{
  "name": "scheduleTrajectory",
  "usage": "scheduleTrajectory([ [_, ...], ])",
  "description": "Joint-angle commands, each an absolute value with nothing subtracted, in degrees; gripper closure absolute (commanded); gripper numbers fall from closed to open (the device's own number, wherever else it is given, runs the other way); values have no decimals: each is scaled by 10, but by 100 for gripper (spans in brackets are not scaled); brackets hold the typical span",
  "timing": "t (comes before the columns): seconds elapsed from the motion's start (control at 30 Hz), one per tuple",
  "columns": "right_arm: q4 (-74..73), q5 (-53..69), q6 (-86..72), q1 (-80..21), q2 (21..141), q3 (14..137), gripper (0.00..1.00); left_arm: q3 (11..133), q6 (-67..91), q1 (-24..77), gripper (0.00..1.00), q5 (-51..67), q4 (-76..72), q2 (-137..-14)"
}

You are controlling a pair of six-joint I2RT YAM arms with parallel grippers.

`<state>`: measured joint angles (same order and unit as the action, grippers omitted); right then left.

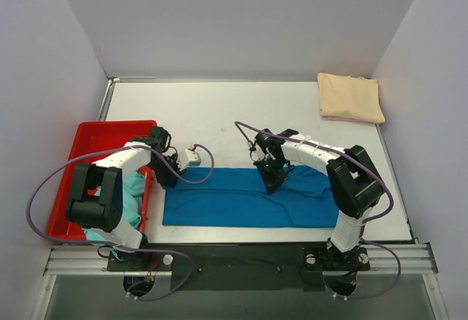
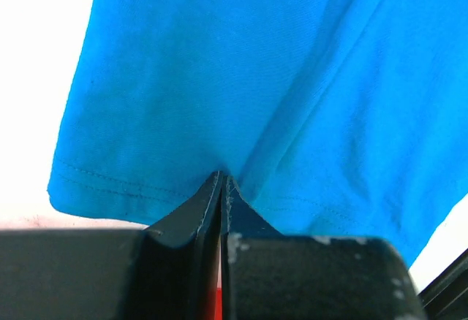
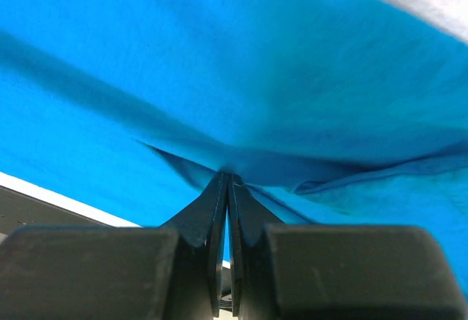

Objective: Fold and stack the t-shirts
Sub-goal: Fold the other side of the tshirt into a rectangle

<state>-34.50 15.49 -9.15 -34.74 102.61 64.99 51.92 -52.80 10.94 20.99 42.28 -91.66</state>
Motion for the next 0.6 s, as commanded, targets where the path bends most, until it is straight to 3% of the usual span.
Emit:
scheduleTrajectory([
  [0.0, -363, 142, -116, -357, 1020, 628, 100, 510, -543, 105, 90, 179, 421, -892],
  [0.37, -368, 91, -135, -318, 900, 621, 100, 517, -568, 100, 84, 215, 459, -836],
  [0.57, -355, 45, -149, -254, 951, 613, 100, 530, -543, 101, 83, 220, 435, -843],
])
